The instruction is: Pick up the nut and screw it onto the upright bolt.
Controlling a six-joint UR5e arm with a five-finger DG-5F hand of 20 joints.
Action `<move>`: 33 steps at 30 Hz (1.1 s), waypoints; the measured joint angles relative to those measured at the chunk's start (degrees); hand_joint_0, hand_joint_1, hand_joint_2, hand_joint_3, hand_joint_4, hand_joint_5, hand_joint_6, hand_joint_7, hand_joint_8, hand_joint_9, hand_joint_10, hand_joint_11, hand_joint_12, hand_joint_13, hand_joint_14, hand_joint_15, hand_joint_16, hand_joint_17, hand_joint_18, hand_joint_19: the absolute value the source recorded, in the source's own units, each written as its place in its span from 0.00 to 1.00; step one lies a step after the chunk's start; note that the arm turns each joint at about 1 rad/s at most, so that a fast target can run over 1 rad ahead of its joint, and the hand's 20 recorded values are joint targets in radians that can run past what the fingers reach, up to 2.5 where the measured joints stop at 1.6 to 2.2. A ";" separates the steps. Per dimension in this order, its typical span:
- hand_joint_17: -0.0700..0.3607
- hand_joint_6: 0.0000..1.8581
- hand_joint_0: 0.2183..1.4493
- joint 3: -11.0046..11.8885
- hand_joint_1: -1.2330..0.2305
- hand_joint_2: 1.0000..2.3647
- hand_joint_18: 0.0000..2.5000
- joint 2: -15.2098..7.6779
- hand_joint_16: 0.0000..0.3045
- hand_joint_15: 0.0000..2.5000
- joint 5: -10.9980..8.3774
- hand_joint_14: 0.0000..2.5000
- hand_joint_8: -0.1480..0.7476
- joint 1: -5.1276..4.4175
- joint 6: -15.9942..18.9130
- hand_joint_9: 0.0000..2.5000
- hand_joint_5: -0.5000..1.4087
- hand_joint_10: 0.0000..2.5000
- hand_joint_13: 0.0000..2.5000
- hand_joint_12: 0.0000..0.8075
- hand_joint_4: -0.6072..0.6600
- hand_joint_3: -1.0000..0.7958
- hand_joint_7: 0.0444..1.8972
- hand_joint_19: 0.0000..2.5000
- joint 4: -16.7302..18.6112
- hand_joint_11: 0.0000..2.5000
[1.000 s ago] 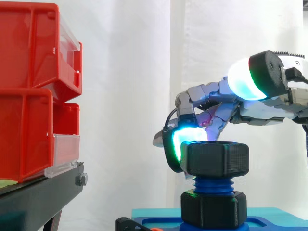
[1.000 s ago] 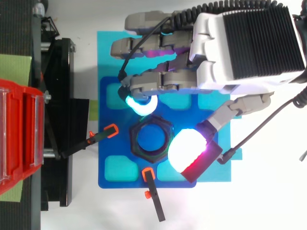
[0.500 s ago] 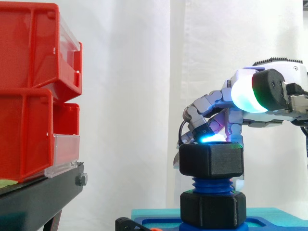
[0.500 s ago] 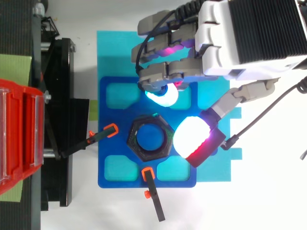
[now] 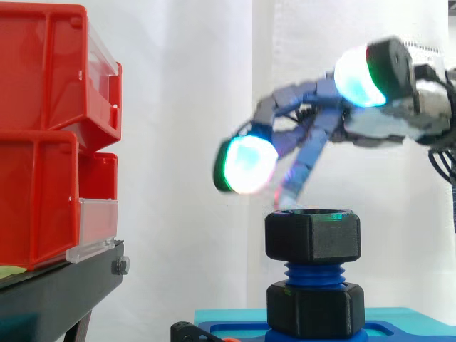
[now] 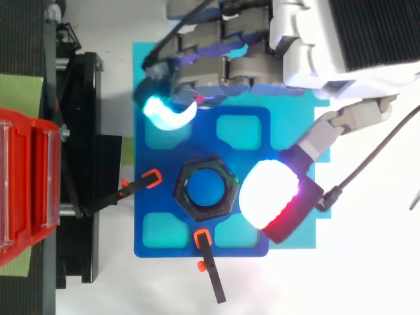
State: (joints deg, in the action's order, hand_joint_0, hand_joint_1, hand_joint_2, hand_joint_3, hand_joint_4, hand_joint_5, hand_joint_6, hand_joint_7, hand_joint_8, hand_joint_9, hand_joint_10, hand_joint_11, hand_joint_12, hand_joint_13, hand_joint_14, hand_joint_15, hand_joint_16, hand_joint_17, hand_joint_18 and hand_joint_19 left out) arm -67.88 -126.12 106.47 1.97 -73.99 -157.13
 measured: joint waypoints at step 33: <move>0.39 0.27 0.16 -4.66 0.81 0.00 0.00 -0.72 0.14 0.00 -3.34 0.00 0.39 -4.55 1.39 0.08 0.16 0.00 0.00 0.42 0.56 0.28 0.30 0.00 4.73 0.00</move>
State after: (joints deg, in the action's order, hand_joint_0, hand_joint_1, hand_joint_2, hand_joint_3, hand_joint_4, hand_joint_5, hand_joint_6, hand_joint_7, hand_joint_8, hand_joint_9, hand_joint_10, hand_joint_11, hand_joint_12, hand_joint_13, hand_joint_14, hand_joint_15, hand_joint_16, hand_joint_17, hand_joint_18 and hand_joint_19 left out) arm -72.53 -126.84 103.13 -2.58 -72.61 -152.39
